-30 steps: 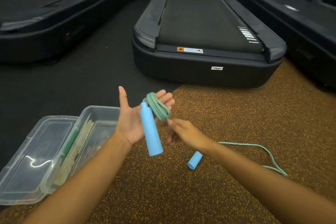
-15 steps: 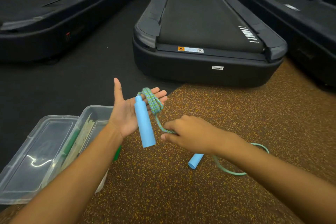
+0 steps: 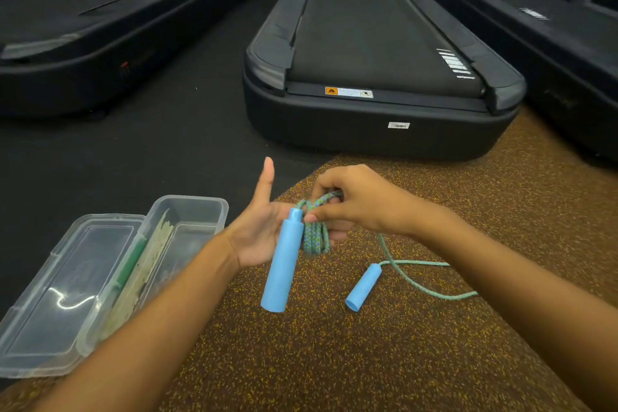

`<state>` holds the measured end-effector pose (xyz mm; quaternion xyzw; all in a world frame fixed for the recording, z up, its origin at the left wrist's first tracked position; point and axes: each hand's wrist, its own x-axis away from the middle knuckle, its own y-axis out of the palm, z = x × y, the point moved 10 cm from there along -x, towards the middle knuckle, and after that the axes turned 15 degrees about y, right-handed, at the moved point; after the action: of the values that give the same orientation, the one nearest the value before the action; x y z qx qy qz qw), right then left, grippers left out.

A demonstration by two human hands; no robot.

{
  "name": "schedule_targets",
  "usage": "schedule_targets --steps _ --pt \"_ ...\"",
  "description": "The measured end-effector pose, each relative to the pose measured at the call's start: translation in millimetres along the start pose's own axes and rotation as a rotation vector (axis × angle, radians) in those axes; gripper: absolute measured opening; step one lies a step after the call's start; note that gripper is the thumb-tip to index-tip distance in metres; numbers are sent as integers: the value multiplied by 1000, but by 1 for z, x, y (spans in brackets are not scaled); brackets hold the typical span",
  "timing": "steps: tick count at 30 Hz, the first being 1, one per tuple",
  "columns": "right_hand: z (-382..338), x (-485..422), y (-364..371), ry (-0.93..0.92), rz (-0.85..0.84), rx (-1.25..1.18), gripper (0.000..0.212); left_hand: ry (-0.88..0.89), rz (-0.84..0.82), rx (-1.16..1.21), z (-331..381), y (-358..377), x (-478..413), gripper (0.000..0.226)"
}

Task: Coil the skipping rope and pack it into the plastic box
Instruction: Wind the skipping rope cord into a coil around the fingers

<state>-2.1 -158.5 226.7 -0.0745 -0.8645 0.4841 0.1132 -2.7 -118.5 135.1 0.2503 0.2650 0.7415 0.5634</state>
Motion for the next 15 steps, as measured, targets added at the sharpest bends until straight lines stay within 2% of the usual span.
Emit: schedule_targets --steps 2,6,10,15 --pt "11 -5 1 30 -20 -68 21 -20 -29 -6 -5 1 -1 108" --pt "29 -10 3 90 -109 -362 20 -50 -104 -46 -11 4 -3 116" --pt "43 -14 2 139 -101 -575 12 -51 -150 26 -11 11 -1 114" --pt "57 -17 19 216 -148 -815 19 39 -103 141 1 11 -4 108"
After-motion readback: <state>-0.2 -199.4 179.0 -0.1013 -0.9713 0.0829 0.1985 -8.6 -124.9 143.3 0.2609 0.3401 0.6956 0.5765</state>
